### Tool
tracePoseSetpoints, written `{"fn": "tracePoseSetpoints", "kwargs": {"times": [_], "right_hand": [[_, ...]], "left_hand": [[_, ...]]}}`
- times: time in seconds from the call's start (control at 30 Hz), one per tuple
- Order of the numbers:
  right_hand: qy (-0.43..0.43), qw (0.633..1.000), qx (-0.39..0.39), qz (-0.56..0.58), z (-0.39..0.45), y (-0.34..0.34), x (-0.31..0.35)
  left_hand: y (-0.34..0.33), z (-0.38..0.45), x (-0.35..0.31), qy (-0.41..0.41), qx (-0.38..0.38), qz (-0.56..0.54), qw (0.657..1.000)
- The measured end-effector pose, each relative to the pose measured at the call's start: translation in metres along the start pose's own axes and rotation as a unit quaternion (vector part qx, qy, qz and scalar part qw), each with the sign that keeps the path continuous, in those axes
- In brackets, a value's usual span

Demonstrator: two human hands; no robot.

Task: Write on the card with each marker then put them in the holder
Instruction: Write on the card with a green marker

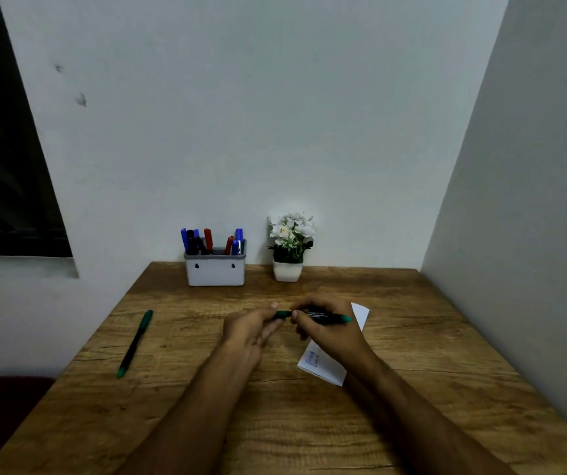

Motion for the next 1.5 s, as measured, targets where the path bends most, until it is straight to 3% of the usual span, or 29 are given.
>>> {"fn": "tracePoseSetpoints", "kwargs": {"times": [0.2,0.53,0.63,0.73,0.83,0.9,1.03,1.2,1.3,1.43,1.5], "right_hand": [[0.019,0.999,-0.026,-0.032,0.004,-0.004,0.000],[-0.009,0.998,-0.028,0.058,0.013,-0.022,0.002],[-0.021,0.994,0.005,0.105,0.010,-0.031,0.004],[-0.036,0.991,0.031,0.126,0.008,-0.032,0.006],[-0.062,0.996,0.016,0.055,0.019,-0.032,-0.001],[-0.036,0.998,0.028,-0.043,0.031,-0.040,-0.003],[0.053,0.987,0.050,-0.144,0.049,-0.066,0.011],[0.075,0.989,0.034,-0.126,0.070,-0.080,0.020],[0.097,0.985,-0.015,-0.144,0.084,-0.080,0.025],[0.119,0.966,-0.179,-0.144,0.111,-0.062,0.039],[0.124,0.958,-0.219,-0.135,0.127,-0.058,0.045]], "left_hand": [[-0.006,-0.009,-0.002,-0.017,0.014,-0.015,1.000],[0.001,-0.011,-0.015,-0.068,-0.024,-0.042,0.997],[0.013,-0.007,-0.030,-0.118,-0.060,-0.015,0.991],[0.028,-0.008,-0.056,-0.220,-0.107,0.045,0.969],[0.037,-0.015,-0.081,-0.325,-0.163,0.155,0.919],[0.033,-0.019,-0.088,-0.367,-0.154,0.198,0.896],[0.019,-0.020,-0.089,-0.412,-0.087,0.231,0.877],[0.018,-0.014,-0.100,-0.430,-0.065,0.231,0.870],[0.019,-0.010,-0.110,-0.444,-0.060,0.220,0.867],[0.028,0.004,-0.111,-0.442,-0.108,0.252,0.854],[0.035,0.016,-0.106,-0.420,-0.128,0.278,0.855]]}}
Point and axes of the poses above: each hand's wrist, its own z-axis towards the middle knuckle, its own y-axis out of the back of the hand, x = y × z, the point moved 5 cm from there along z, towards the middle knuckle, and after that the axes turned 4 degrees about z, right-handed, at the moved point
